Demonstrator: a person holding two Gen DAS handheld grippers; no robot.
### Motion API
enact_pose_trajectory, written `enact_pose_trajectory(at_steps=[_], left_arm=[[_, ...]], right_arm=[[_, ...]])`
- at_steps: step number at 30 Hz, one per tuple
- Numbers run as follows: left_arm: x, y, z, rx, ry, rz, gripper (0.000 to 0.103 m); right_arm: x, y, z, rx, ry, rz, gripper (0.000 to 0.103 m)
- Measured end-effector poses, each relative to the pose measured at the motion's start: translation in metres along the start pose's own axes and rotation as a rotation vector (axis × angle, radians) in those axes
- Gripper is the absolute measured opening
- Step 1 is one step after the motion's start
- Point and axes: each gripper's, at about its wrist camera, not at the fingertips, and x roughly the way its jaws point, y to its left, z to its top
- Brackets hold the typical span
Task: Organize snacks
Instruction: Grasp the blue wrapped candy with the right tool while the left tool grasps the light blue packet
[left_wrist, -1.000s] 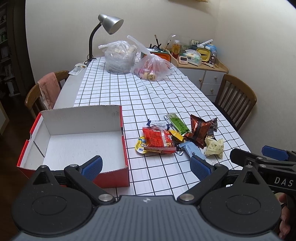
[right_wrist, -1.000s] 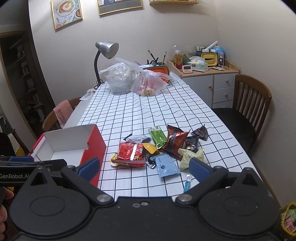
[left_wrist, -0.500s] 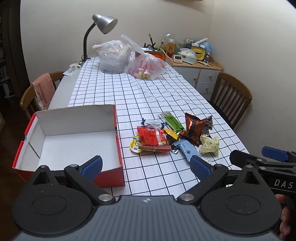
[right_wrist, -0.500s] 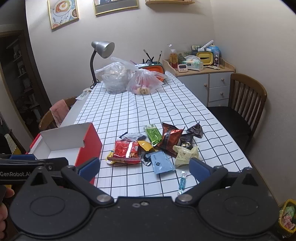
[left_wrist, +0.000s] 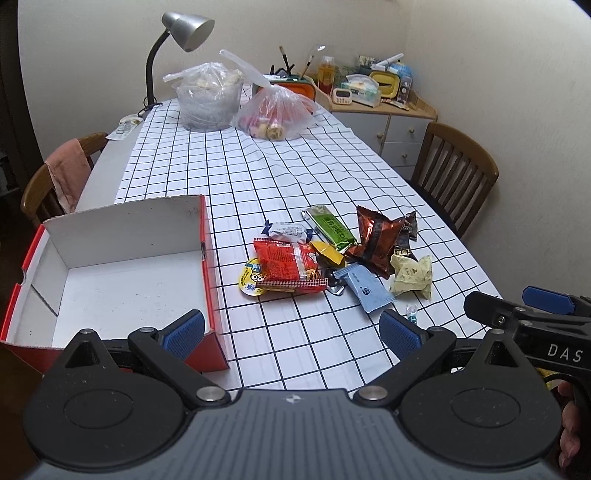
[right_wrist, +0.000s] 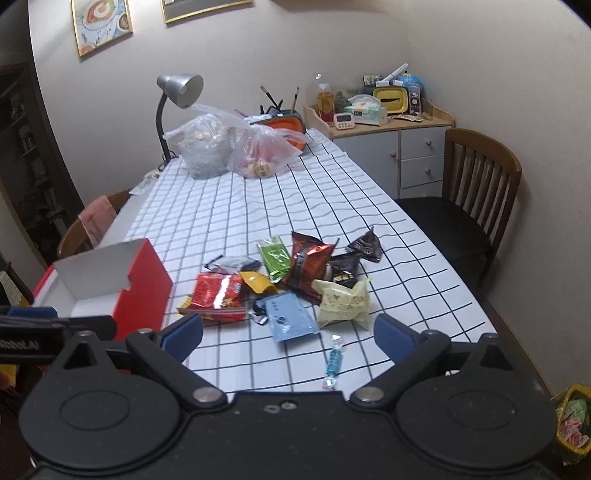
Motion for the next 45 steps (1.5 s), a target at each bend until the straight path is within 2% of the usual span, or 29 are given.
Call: enact_pose_trajectory(at_steps=[9,14,22,23,28,30,35,41,45], left_arm=[[0.034,-0.015,0.009,0.027,0.039,0.004,0.101],[0.051,-0.022,0.011,0.026,0.070,0.009,0.101],[0.071,-0.026,0.010,0.028,0.109,0.040,0.101],[0.073,-0.026,0.010,0.028,0.111,0.042,0.101],[0.082,-0.027,0.011,0.020,0.114,0.052,0.101],[0.086,-0.029,0.012,0.021,0.114,0.052,0.101],[0.099,-0.037,0.015,0.029,0.125,0.047,0.101],[0.121,-0.051,0.022,0.032,0.142,0.029,0.101],[0.149,-0.058,0.031,-0.019,0.195,0.001,0.100]], right_arm=[[0.053,-0.030,-0.009,-0.049,0.086,-0.021,0.083],[0.092,-0.036,-0.022,-0.079,0.174,-0.011,0.071],[0.139,-0.036,-0.040,-0.108,0.259,-0.027,0.039],[0.142,-0.035,-0.042,-0.117,0.262,-0.031,0.038],[0.151,-0.035,-0.044,-0.144,0.276,-0.023,0.019],[0.152,-0.035,-0.045,-0.163,0.279,-0.022,0.014],[0.152,-0.032,-0.046,-0.219,0.282,-0.010,0.012],[0.150,-0.041,-0.042,-0.213,0.282,0.021,0.011],[0.146,-0.053,-0.036,-0.192,0.271,0.044,0.011]])
